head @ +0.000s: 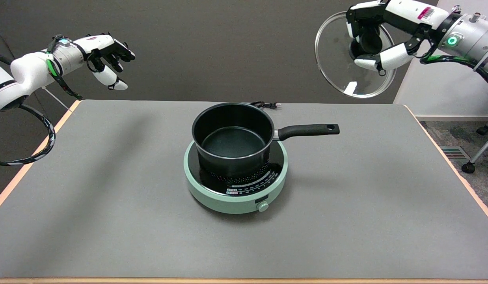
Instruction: Place the pot lid onto the pot.
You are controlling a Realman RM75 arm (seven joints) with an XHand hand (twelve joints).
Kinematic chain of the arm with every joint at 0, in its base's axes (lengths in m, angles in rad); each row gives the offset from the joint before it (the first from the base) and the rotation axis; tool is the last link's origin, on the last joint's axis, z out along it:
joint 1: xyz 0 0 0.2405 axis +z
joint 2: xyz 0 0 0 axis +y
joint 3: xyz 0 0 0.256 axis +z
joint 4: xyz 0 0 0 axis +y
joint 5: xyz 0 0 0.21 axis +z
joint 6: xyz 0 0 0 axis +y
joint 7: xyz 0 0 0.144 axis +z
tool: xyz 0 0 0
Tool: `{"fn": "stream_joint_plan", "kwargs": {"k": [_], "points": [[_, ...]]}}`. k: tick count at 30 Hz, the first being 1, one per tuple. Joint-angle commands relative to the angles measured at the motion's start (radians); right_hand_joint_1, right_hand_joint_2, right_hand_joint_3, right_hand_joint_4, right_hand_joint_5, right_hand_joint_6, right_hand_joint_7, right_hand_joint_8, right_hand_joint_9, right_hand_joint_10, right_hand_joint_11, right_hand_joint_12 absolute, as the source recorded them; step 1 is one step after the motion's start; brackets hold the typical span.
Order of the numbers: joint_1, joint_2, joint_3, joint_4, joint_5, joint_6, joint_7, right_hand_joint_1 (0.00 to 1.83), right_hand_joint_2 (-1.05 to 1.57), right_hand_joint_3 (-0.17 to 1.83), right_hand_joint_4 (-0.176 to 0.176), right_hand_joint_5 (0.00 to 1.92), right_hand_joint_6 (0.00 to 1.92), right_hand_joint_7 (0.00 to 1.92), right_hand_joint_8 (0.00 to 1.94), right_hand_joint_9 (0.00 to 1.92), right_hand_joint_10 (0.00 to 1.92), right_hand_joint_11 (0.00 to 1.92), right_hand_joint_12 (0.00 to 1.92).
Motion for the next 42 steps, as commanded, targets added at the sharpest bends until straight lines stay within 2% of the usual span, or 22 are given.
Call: {"fn": "stream_joint_plan", "kwargs": {"k": [1,11,16,23,38,42], "points": [[0.435,0.014,-0.452,-0.006,-0.01,0.013,0.009,1.33,0.81,1.01,0.134,0.47,1.8,0.75,1.77,0.75,1.92,0.51,1.92],[0.848,-0.009,-0.899,0.01,0.0,0.038,0.012,1.33,0.8,1.01,0.133,0.47,1.79,0.75,1.77,0.76,1.92,0.51,1.92],[0.947,-0.056,-0.991,-0.003,-0.011,0.026,0.013,1.33,0.8,1.01,0.133,0.47,1.79,0.75,1.77,0.76,1.92,0.51,1.92],[1.161,-0.133,-1.196,-0.036,-0.085,0.019,0.081,1.34,0.79,1.03,0.141,0.48,1.8,0.76,1.77,0.76,1.92,0.53,1.92],[1.301,-0.201,-1.451,-0.084,-0.089,0.02,0.11,1.34,0.79,1.03,0.142,0.48,1.8,0.76,1.77,0.77,1.92,0.53,1.92],[1.284,-0.217,-1.454,-0.112,-0.124,0.0,0.162,1.34,0.79,1.03,0.142,0.48,1.8,0.76,1.77,0.77,1.92,0.54,1.92]]}}
